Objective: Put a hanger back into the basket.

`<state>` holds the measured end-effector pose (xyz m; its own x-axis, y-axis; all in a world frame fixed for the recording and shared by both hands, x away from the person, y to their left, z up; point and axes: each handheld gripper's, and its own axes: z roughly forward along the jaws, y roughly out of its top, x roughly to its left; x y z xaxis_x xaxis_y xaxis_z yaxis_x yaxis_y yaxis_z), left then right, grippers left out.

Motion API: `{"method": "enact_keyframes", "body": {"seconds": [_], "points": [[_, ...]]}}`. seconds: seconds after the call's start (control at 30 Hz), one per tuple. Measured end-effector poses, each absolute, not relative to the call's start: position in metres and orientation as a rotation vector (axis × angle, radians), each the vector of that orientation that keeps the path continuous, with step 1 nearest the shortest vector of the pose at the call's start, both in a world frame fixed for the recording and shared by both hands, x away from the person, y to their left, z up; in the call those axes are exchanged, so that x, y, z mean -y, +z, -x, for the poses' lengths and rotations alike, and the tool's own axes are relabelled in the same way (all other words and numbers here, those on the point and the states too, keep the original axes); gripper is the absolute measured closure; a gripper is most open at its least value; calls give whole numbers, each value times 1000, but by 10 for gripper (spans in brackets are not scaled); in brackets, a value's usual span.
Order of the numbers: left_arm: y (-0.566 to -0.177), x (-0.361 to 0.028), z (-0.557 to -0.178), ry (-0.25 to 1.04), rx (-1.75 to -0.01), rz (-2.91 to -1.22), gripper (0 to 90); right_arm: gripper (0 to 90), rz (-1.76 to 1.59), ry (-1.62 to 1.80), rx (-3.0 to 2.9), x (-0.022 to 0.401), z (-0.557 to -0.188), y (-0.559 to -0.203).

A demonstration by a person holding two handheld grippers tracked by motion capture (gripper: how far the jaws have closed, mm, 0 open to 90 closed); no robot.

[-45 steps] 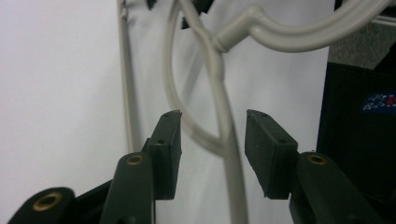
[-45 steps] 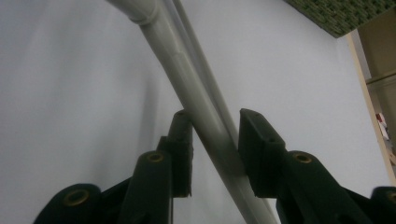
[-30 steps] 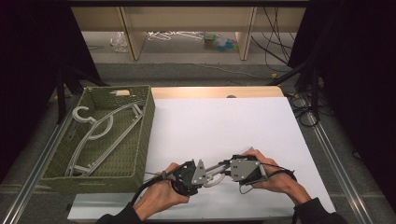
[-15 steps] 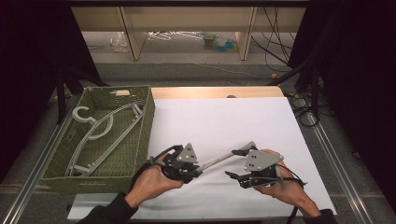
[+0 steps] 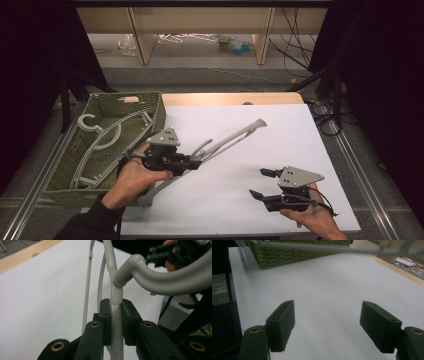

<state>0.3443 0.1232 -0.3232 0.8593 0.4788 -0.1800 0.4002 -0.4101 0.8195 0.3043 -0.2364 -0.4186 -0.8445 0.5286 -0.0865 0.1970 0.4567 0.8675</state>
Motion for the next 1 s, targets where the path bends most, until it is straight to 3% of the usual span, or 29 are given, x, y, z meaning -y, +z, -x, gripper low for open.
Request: {"method": "enact_keyframes", "body": {"seconds": [0.4,1.0], "points": [[-268,-172,-356,218,-671,-1979,798,290,-619,1354,-2387,238,-303,-423],[-284,-280,-394,335,-927,-1876,799,291,-621,1351,-2410,235,-303,-427]]}}
